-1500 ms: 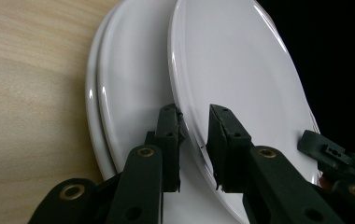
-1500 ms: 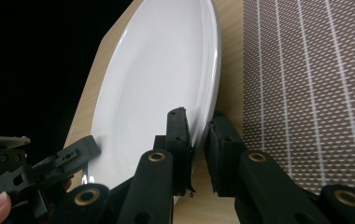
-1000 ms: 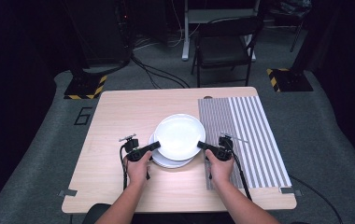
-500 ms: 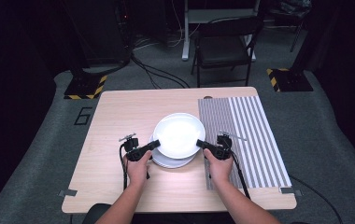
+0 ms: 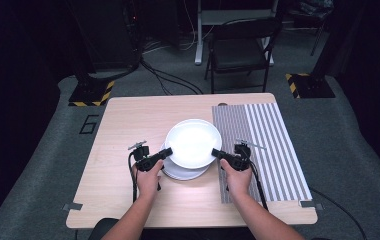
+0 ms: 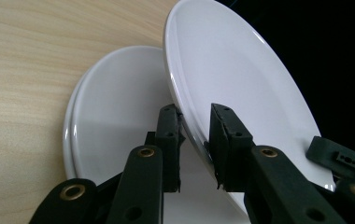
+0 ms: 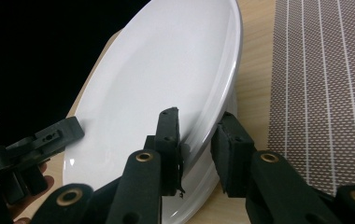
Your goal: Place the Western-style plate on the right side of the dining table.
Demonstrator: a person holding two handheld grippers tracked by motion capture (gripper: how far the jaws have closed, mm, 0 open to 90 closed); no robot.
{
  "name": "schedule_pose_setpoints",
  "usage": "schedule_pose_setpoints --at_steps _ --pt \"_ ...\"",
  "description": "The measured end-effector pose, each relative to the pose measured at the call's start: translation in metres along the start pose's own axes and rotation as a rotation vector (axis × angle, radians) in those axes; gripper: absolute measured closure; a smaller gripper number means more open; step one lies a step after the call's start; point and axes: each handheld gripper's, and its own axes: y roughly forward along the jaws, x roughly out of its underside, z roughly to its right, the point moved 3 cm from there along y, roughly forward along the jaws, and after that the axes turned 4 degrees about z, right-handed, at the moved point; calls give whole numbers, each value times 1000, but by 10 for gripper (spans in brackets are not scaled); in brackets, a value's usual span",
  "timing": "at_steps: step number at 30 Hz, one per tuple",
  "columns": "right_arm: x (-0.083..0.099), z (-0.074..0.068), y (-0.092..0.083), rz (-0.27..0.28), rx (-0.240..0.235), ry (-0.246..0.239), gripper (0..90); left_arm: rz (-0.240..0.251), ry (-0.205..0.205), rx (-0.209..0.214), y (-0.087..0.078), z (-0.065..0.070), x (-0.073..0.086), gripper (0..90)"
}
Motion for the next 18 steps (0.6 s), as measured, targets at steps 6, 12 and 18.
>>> schedule_pose_setpoints --at_steps 6,12,18 --pt "-5 0 -8 8 -1 -12 727 0 23 10 1 10 -2 731" --pt "-8 2 -15 15 4 -21 725 0 31 6 5 17 -3 730" --pt "-13 7 -25 29 17 -38 723 -1 49 20 12 30 -2 730"
